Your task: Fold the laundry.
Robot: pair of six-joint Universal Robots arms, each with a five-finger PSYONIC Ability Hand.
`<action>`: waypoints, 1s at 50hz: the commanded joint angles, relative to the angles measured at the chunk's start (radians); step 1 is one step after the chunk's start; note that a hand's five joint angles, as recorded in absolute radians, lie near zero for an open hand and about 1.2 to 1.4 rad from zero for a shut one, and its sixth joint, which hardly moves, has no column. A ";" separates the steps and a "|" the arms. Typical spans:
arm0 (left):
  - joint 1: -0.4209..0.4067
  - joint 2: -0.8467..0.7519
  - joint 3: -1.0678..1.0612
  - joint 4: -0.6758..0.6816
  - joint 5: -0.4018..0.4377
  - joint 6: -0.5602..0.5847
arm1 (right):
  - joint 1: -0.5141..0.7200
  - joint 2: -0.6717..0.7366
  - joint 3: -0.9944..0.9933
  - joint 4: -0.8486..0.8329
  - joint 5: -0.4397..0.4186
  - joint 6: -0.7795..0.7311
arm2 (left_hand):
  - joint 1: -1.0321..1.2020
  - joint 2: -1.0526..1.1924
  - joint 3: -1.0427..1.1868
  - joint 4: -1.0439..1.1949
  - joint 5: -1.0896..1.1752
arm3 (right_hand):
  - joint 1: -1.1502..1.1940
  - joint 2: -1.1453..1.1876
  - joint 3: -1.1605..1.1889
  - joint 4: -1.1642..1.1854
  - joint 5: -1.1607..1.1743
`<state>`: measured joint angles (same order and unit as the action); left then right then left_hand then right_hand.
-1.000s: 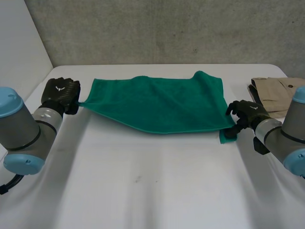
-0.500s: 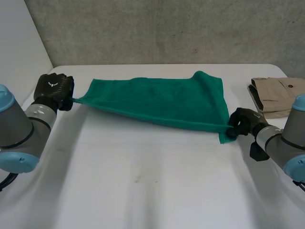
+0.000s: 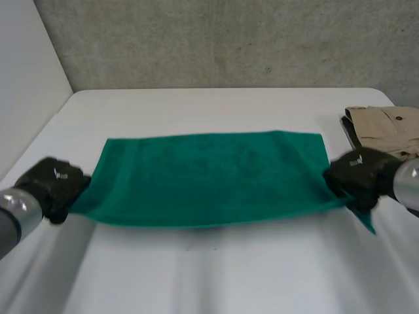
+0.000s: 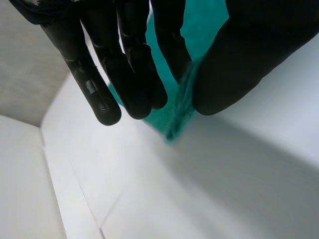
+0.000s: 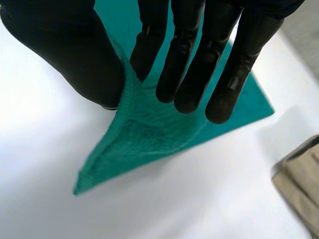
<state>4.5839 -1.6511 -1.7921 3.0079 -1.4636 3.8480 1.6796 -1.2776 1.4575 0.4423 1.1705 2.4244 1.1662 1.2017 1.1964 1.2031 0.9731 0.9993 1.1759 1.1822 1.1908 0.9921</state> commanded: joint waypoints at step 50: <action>-0.209 -0.645 0.542 0.646 -0.233 -0.027 | 0.203 0.505 -0.633 -0.505 0.414 0.012 | -0.992 -1.027 -1.022 -1.029 -0.973 | -0.825 -1.001 -1.008 -1.016 -0.992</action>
<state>4.3869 -2.4274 -1.1080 3.6427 -1.6952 3.8249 1.8855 -0.5516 0.6639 -0.0633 1.5917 2.2125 0.1905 0.2060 0.2139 0.2053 0.0479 0.2037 0.2234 0.2168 0.2386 0.0712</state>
